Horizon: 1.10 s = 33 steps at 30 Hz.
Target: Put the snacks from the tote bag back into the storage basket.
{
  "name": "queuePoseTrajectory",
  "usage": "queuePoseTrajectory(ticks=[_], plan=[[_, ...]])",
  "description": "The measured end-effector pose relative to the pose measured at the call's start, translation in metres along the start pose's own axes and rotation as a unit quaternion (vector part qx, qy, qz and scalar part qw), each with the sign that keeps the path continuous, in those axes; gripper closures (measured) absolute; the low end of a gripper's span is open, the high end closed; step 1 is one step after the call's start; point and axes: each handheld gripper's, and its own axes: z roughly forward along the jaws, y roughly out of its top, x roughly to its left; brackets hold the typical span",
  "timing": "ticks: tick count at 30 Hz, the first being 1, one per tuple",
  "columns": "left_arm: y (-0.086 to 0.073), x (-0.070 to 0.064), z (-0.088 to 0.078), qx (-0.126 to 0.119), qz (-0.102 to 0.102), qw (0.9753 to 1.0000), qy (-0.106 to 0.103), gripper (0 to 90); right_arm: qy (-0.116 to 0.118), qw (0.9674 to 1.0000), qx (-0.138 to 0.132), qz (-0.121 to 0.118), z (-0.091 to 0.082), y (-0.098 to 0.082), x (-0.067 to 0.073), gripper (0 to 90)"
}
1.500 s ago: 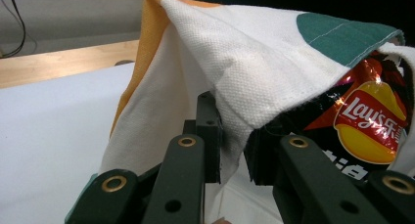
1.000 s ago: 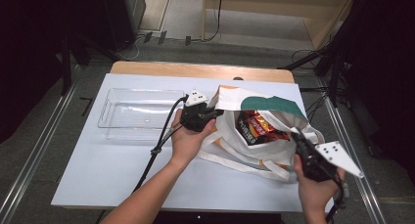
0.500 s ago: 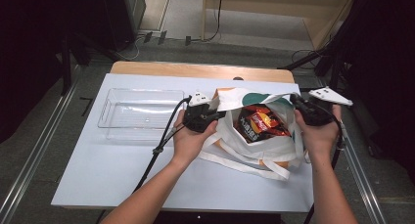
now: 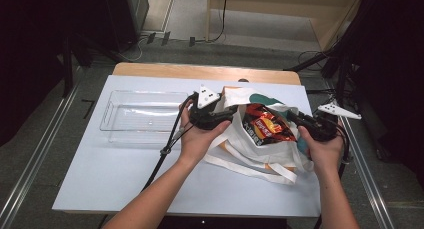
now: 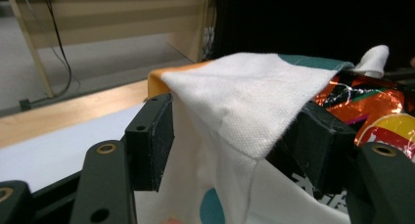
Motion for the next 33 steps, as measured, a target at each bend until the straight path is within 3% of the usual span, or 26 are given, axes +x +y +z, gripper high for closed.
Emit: queuePoseTrajectory(ticks=[5,9,14,18,21,23,26,28,30,33], plan=[[0.008,-0.007,0.003,0.0,0.025,0.9996,-0.013,65.7,-0.002,0.9999,0.001,0.011,-0.003,-0.008,-0.007,72.4],[0.009,-0.005,0.011,0.021,0.029,0.9993,-0.009,79.8,-0.029,0.999,-0.027,0.018,-0.015,-0.008,-0.006,50.5],[0.008,-0.003,0.018,0.043,0.033,0.9985,-0.009,82.6,-0.038,0.9967,-0.065,0.033,-0.045,-0.014,0.003,40.3],[0.009,-0.002,0.022,0.054,0.029,0.9981,-0.009,82.9,-0.054,0.9941,-0.087,0.037,-0.069,-0.019,0.009,39.1],[0.008,-0.002,0.025,0.062,0.027,0.9977,-0.005,83.0,-0.058,0.9889,-0.127,0.05,-0.088,-0.028,0.022,46.6],[0.008,-0.003,0.027,0.067,0.025,0.9974,-0.006,83.0,-0.043,0.9885,-0.139,0.04,-0.093,-0.034,0.038,57.1],[0.007,-0.004,0.029,0.072,0.026,0.997,-0.007,83.0,0.017,0.9915,-0.127,0.021,-0.084,-0.044,0.069,72.8],[0.006,-0.005,0.03,0.074,0.025,0.9969,-0.009,83.0,0.041,0.9944,-0.097,-0.008,-0.065,-0.051,0.092,75.2],[0.006,-0.006,0.029,0.076,0.026,0.9968,-0.01,83.1,0.041,0.9952,-0.08,-0.039,-0.044,-0.053,0.11,68.7],[0.007,-0.007,0.028,0.077,0.023,0.9967,-0.012,83.0,0.013,0.9958,-0.075,-0.051,-0.016,-0.052,0.126,54.0]])
